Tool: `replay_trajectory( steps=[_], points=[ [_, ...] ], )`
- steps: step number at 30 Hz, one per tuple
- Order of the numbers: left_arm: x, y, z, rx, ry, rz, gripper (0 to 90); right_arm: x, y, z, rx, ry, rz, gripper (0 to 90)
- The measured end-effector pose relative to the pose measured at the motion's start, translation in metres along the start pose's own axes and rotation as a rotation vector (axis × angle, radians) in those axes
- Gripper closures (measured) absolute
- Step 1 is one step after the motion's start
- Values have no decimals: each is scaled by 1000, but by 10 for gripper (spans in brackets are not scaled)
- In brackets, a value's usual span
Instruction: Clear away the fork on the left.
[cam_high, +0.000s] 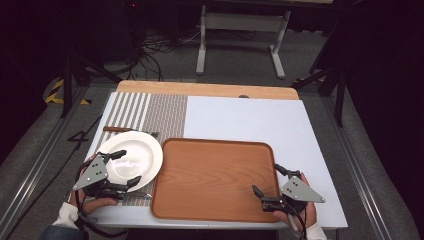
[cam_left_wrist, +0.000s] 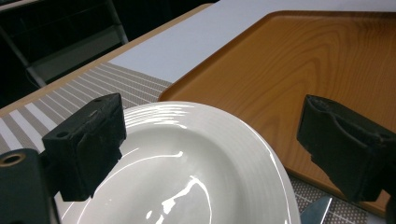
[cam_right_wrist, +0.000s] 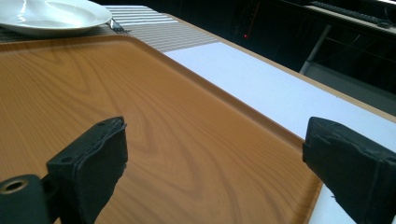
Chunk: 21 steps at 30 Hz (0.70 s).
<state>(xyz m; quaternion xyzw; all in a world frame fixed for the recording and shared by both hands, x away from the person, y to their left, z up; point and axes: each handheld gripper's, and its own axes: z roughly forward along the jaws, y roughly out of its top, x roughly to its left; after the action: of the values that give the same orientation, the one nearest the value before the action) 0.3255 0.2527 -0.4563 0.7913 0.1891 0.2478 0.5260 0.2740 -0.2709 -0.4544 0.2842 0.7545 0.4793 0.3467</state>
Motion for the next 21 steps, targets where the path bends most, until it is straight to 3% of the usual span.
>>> replay_trajectory(
  steps=[6,13,17,21],
  points=[
    [-1,5,0,-5,-9,19,100,1,0,-10,-24,-5,11,79],
    [4,6,-9,-1,-3,19,94,3,2,-6,-25,3,-1,80],
    [13,10,-15,0,13,11,92,5,2,-3,-13,18,-4,80],
    [34,16,-19,54,32,33,97,4,2,-2,-14,17,-3,80]
  ],
)
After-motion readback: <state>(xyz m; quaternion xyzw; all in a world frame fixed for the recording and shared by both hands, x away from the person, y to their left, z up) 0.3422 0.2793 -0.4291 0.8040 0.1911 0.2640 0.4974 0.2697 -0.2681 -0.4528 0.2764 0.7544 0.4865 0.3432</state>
